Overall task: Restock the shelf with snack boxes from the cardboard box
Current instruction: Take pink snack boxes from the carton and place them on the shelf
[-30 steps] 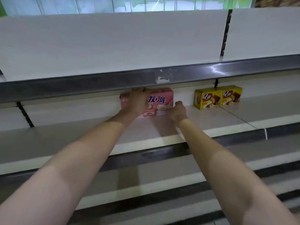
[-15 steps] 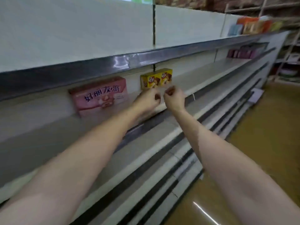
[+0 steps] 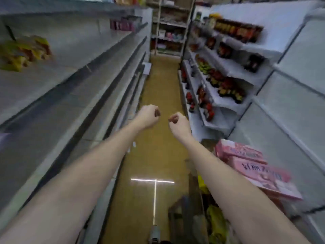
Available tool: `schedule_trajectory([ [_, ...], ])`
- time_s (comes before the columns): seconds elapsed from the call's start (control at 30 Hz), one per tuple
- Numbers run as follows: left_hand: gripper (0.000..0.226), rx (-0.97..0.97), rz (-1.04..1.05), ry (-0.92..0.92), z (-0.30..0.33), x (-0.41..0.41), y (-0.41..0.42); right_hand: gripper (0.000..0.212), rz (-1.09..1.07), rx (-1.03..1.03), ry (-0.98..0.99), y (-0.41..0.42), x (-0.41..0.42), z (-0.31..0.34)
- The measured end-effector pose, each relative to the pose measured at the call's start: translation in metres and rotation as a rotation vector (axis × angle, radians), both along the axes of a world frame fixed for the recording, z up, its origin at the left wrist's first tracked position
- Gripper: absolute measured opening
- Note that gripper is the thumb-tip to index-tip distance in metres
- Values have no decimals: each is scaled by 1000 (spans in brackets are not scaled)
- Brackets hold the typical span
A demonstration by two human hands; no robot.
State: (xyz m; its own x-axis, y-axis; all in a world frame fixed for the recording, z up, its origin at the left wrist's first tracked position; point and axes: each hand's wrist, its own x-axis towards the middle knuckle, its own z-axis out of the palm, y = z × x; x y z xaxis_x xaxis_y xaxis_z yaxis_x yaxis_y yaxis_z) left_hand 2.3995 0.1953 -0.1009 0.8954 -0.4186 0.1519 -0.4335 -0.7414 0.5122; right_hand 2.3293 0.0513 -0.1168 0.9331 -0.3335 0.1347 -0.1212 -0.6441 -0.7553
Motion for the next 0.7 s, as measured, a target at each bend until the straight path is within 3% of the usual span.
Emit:
schedule_trajectory([
  [0.33,16,-55,-352,129,-30,-101,-180,7,-304,-32,104,-186,-126,-13],
  [0.53,20,-22,-488,204,-42,-145,-253,28,-356,-74,252,-278,-183,-42],
  [0.7,31,105,-513,137,-59,-158,-302,12,-422,-96,286,-326,-222,-56],
])
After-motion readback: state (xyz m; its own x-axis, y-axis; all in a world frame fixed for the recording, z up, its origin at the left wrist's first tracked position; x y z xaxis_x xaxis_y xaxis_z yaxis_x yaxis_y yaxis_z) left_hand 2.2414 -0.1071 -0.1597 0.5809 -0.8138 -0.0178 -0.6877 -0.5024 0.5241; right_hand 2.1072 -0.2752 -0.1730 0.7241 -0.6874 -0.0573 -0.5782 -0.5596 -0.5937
